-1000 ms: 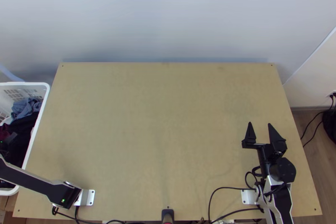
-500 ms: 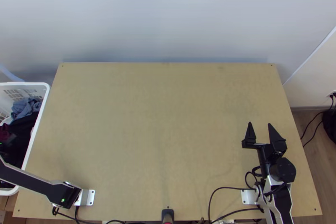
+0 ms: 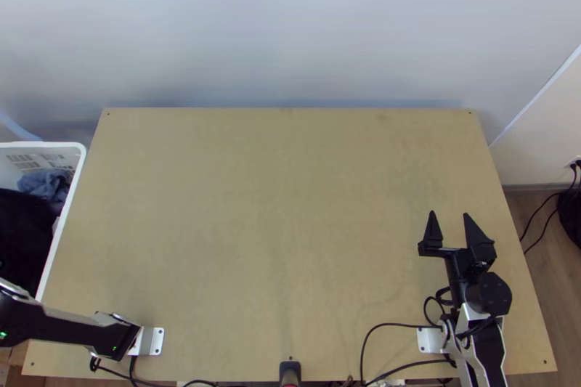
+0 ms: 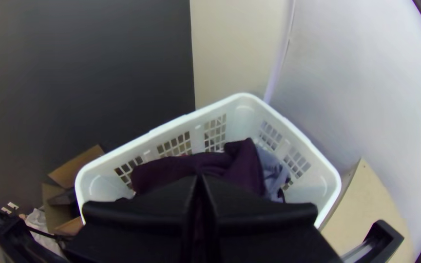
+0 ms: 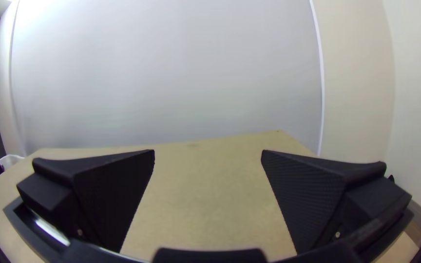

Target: Fold the t-shirt

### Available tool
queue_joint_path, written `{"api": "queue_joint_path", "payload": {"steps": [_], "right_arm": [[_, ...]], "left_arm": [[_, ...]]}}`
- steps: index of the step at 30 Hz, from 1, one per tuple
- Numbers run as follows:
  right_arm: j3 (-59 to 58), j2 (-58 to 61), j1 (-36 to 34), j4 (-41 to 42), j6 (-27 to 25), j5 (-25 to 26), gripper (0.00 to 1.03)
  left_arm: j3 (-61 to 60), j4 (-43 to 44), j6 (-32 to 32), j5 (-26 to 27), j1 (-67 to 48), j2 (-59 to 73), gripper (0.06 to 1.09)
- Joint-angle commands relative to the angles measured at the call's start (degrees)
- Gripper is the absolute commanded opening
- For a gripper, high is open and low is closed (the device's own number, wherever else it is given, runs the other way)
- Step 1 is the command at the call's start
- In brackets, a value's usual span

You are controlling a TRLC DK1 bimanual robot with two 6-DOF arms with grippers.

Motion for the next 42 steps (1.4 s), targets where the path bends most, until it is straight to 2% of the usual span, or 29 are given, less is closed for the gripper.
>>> {"api": "queue_joint_path", "payload": {"steps": [1, 8, 16, 24, 29, 31, 38, 42], "right_arm": [[-0.45, -0.34, -0.25, -0.93, 0.75, 0.11, 0.99], [-0.45, -0.34, -0.25, -0.93, 0.75, 0.11, 0.99], [-0.45, -0.34, -0.25, -0.93, 0.75, 0.11, 0.99], [-0.45, -0.34, -0.25, -0.93, 0.75, 0.11, 0.99], [-0.45, -0.34, -0.25, -0.93, 0.75, 0.11, 0.99], [-0.45, -0.34, -0.25, -0.93, 0.75, 0.11, 0.99], [-0.45, -0.34, -0.25, -0.93, 0.75, 0.11, 0.99], [-0.45, -0.34, -0.25, -0.93, 0.75, 0.11, 0.99]], "left_arm": [[4.65, 1.42, -3.71, 0.10, -0.64, -5.77, 0.09], [11.06, 3.70, -9.51, 0.01, -0.38, -9.90, 0.09], [15.81, 1.51, -12.06, 0.10, -2.05, -13.15, 0.09], [15.28, -4.73, -12.15, -0.16, -14.97, -19.04, 0.09], [15.37, -9.39, -12.41, -3.41, -28.51, -22.91, 0.09], [16.34, -10.62, -12.41, -6.31, -35.36, -24.67, 0.09], [21.35, -13.26, -12.41, -25.21, -70.25, -24.58, 0.09], [22.58, -13.00, -12.85, -33.03, -88.54, -21.33, 0.09]]}}
